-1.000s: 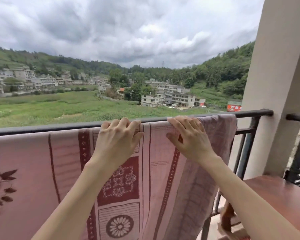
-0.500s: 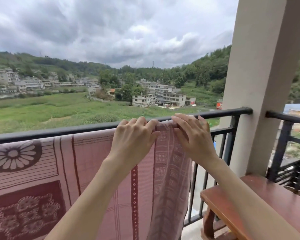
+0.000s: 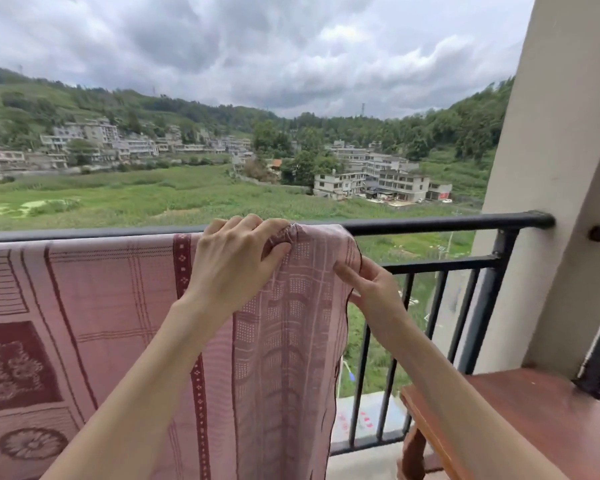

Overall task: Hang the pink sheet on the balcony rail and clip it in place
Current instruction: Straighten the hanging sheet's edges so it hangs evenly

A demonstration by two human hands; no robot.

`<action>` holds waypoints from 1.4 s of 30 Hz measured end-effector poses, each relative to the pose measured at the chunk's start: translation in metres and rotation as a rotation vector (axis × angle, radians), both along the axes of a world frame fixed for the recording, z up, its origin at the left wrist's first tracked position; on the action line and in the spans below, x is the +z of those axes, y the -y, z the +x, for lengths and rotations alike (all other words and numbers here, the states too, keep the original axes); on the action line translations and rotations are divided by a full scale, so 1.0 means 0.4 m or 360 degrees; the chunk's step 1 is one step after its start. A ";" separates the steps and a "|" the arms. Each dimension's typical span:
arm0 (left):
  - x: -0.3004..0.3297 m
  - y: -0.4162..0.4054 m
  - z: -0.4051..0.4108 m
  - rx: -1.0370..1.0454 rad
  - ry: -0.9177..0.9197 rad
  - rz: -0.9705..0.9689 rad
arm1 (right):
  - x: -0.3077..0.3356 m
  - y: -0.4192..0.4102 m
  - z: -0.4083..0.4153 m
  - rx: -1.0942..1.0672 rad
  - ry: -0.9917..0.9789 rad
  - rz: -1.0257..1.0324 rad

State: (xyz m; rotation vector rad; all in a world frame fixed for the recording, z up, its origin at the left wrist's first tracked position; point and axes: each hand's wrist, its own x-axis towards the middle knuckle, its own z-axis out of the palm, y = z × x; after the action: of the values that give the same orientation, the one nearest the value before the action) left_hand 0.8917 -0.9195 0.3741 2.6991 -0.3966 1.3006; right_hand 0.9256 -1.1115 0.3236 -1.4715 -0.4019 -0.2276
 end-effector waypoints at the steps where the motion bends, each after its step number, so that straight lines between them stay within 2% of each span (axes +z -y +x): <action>1: 0.002 0.006 -0.006 0.0027 -0.0037 -0.0046 | 0.016 0.016 0.001 0.0017 0.0055 -0.0001; 6: 0.003 0.031 -0.018 0.0084 -0.0144 -0.0164 | 0.039 0.098 -0.002 -0.0003 0.0295 0.0150; 10: 0.007 0.047 -0.018 0.0039 -0.0211 -0.0207 | -0.009 0.117 -0.014 0.0073 0.0231 0.0254; 13: -0.016 0.064 -0.010 0.0046 -0.0144 -0.0191 | -0.064 0.117 -0.009 0.0280 0.0071 0.0103; 16: -0.076 0.081 -0.015 0.0059 0.0016 -0.0171 | -0.136 0.106 -0.017 0.0442 -0.0011 -0.0206; 19: -0.170 0.108 -0.048 -0.0021 0.0069 -0.0292 | -0.244 0.096 -0.021 0.0516 -0.0198 -0.0417; 23: -0.327 0.149 -0.100 -0.0019 -0.0277 -0.0492 | -0.369 0.076 -0.034 0.0608 -0.0428 -0.0567; 26: -0.450 0.172 -0.128 0.0012 -0.0607 -0.0622 | -0.443 0.061 -0.043 0.0661 -0.0450 -0.0718; 30: -0.524 0.200 -0.143 0.0004 -0.0911 -0.0858 | -0.539 0.033 -0.050 0.0472 -0.0418 -0.0933; 33: -0.536 0.222 -0.120 0.0109 -0.0992 -0.0957 | -0.584 0.029 -0.064 0.0423 -0.0491 -0.0990; 38: -0.558 0.247 -0.095 0.0131 -0.1019 -0.1113 | -0.619 0.085 -0.093 0.0527 -0.0868 -0.0673; 42: -0.570 0.247 -0.116 -0.0023 -0.0997 -0.1295 | -0.610 0.136 -0.142 0.0565 -0.0818 -0.0686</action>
State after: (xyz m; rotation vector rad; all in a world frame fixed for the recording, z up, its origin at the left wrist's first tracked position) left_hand 0.8453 -1.0182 0.1462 2.1871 0.1607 0.3912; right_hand 0.8688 -1.1658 0.0797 -1.7764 -0.2924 0.5440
